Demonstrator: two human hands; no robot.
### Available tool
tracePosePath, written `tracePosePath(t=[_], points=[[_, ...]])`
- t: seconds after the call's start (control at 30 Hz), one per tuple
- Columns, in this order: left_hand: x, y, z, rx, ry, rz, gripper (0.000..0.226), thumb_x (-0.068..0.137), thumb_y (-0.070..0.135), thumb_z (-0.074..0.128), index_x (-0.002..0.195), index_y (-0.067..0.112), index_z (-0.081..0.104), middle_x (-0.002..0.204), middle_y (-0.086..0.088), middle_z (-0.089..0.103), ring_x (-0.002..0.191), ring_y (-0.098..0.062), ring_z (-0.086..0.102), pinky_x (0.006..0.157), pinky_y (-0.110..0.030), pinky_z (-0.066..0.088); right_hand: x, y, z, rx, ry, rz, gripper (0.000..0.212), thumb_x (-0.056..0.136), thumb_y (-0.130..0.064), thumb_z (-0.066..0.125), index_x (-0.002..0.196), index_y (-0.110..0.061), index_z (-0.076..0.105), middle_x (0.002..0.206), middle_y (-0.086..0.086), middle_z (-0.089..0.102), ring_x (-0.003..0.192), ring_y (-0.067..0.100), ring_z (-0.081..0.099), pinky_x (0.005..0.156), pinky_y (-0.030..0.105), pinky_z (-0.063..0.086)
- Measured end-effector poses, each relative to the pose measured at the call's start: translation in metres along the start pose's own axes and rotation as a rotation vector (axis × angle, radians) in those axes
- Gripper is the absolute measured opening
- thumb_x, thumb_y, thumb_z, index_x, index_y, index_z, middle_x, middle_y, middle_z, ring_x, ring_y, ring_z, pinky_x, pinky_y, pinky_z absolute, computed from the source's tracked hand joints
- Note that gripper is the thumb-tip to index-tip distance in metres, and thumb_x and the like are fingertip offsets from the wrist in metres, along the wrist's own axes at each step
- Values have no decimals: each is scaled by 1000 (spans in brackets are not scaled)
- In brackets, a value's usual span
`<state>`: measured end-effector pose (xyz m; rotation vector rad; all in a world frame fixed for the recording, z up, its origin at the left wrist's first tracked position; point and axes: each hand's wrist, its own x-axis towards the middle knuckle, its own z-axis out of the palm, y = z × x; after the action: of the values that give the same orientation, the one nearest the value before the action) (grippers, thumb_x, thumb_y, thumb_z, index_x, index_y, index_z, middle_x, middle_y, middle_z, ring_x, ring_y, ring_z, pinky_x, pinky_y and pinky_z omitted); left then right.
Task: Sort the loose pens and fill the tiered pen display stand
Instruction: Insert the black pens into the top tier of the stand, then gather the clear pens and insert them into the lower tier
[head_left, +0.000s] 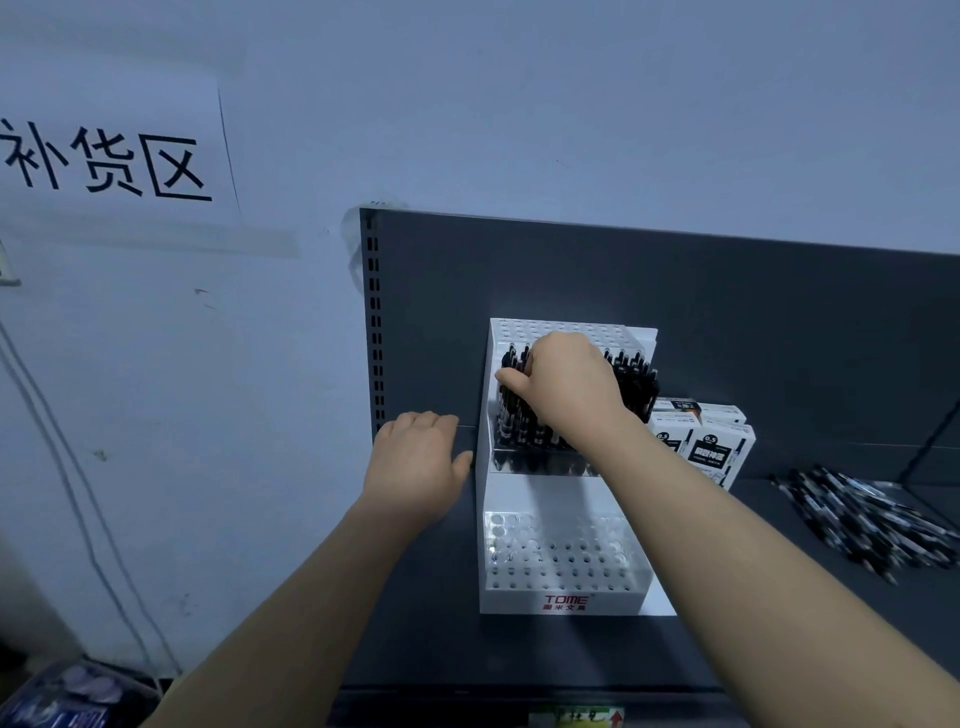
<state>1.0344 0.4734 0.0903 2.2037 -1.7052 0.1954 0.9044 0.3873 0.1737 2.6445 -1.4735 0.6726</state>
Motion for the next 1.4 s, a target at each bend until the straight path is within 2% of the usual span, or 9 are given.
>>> tracePosePath(t=[0.13, 0.33, 0.63, 0.77, 0.9, 0.97, 1.13, 1.27, 1.4], points=[[-1, -1, 1, -8, -3, 6, 43, 97, 41, 42, 134, 19, 48, 127, 1, 57, 122, -21, 46, 104, -33, 33, -2, 0, 0, -41, -10, 14, 54, 93, -45, 55, 54, -11, 38, 55, 2, 41, 61, 26, 48, 55, 29, 34], [-1, -4, 0, -15, -8, 16, 43, 97, 40, 42, 134, 19, 48, 127, 0, 57, 121, -22, 47, 103, -34, 34, -2, -5, -2, -57, -38, -24, 55, 90, -42, 61, 51, -12, 36, 52, 2, 39, 52, 22, 41, 48, 28, 28], [-1, -5, 0, -18, -14, 26, 38, 98, 38, 42, 128, 18, 52, 120, 0, 60, 114, -23, 51, 96, -34, 39, -9, -12, 0, -75, -32, 7, 50, 94, -35, 55, 55, -13, 34, 56, 0, 37, 50, 16, 35, 54, 29, 31], [-3, -7, -1, -24, -19, 27, 40, 98, 39, 42, 131, 18, 50, 123, -1, 59, 117, -23, 50, 99, -34, 38, -11, -8, 8, 4, -17, 55, 46, 91, -34, 59, 55, -13, 40, 54, 1, 40, 59, 26, 48, 57, 28, 38], [-4, -10, -2, -32, -19, 23, 42, 98, 39, 42, 134, 19, 48, 126, 0, 58, 119, -22, 49, 99, -34, 38, -16, -3, 18, 110, -36, 111, 33, 90, -35, 60, 70, -9, 64, 64, 5, 64, 68, 27, 66, 68, 33, 55], [-4, -10, -2, -36, -20, 22, 42, 98, 40, 42, 133, 18, 49, 125, 0, 58, 119, -23, 49, 98, -34, 38, -16, -2, 22, 135, -43, 131, 31, 90, -36, 60, 75, -11, 68, 67, 7, 67, 69, 26, 68, 71, 35, 57], [-5, -9, -3, -41, -22, 25, 44, 98, 40, 42, 136, 19, 46, 128, 0, 57, 119, -22, 49, 99, -33, 37, -19, 1, 26, 104, -62, 110, 32, 88, -42, 62, 77, -13, 70, 70, 7, 69, 73, 27, 67, 73, 36, 57], [-7, -5, -6, -66, 6, 42, 44, 98, 39, 42, 136, 19, 45, 131, 0, 55, 121, -22, 47, 101, -33, 35, -33, 17, 20, 75, 30, 71, 33, 90, -48, 57, 86, -18, 70, 78, 1, 70, 77, 22, 65, 71, 35, 55], [-12, 7, -9, -55, 25, 89, 47, 97, 39, 43, 140, 19, 42, 135, 0, 52, 124, -22, 45, 103, -33, 33, -58, 44, 20, -27, 97, -11, 34, 97, -44, 48, 97, -14, 63, 91, 1, 66, 82, 22, 64, 60, 29, 43]])
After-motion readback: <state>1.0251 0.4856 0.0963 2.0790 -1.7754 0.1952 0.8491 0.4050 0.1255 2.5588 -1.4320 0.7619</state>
